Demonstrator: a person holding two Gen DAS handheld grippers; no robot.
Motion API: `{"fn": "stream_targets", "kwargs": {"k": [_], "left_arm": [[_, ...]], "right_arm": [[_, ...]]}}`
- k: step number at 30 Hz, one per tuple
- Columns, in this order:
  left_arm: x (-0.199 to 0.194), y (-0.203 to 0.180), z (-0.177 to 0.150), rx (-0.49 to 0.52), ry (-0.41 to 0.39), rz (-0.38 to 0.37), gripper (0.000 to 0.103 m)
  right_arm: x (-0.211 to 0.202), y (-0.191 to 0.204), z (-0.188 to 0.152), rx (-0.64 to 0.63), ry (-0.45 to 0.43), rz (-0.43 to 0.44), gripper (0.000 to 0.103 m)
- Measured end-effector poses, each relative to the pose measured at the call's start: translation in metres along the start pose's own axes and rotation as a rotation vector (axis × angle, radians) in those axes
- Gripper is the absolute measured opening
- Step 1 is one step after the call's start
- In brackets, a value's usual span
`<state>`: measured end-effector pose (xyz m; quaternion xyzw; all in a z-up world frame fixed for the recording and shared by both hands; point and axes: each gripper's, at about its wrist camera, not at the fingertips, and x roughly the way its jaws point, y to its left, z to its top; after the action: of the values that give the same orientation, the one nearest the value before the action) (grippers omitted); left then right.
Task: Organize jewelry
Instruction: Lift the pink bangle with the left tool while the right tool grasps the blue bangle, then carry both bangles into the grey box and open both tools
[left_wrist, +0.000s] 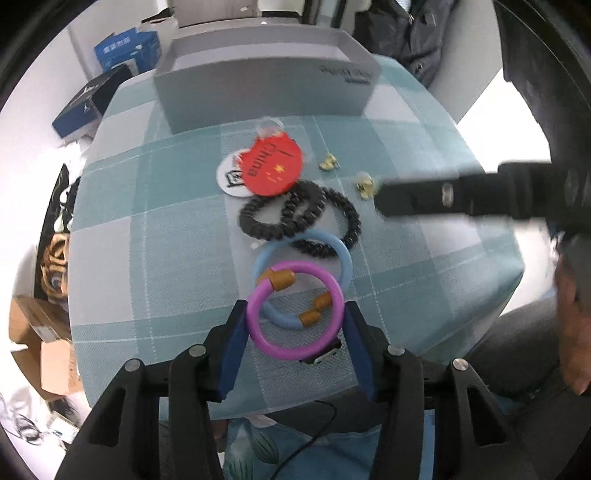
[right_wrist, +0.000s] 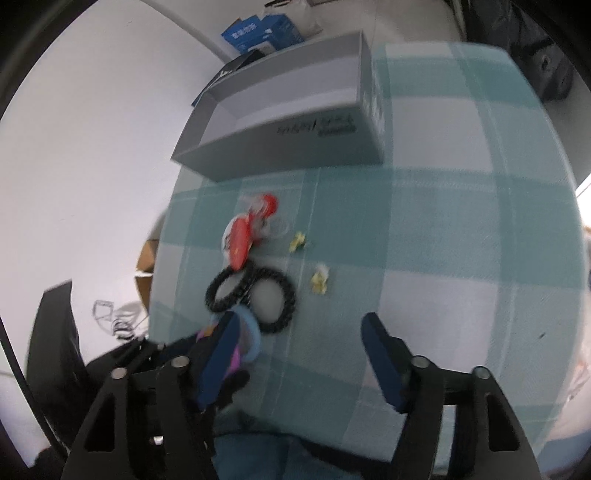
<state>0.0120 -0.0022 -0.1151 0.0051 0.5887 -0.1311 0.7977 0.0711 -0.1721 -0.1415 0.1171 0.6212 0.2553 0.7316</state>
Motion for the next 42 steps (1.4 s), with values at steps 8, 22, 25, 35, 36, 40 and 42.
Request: {"fn": "stream_targets", "kwargs": {"k": [8, 22, 25, 35, 36, 40, 42], "left_arm": [[-0.036, 0.024, 0.009, -0.082, -0.099, -0.058, 0.045], [-0.051, 0.057, 0.011, -0.248, -0.195, -0.053, 0.045], [-0.053, 0.060, 0.014, -0.259, -0.194, -0.062, 0.045], [-0.060, 0.051, 0.026, -0.238, -0.211, -0.094, 0.045], [-0.060, 0.050, 0.028, -0.238, -0.210, -0.100, 0.045], [-0.066, 0.044, 0.042, -0.224, -0.216, -0.111, 0.045], [-0.072, 0.040, 0.050, -0.219, -0.239, -0.081, 0.045]], "right_arm": [[0.019, 0.023, -0.021, -0.072, 0.056, 0.045, 0.043], [0.040, 0.069, -0.030, -0.202, -0.004, -0.161, 0.008], [0.035, 0.067, -0.035, -0.217, -0.016, -0.177, 0.008], [-0.009, 0.053, -0.033, -0.188, -0.064, -0.137, 0.008], [-0.016, 0.050, -0.030, -0.171, -0.076, -0.118, 0.008], [-0.052, 0.045, -0.011, -0.123, -0.166, -0.036, 0.008], [-0.071, 0.046, 0.008, -0.113, -0.211, -0.010, 0.008]]}}
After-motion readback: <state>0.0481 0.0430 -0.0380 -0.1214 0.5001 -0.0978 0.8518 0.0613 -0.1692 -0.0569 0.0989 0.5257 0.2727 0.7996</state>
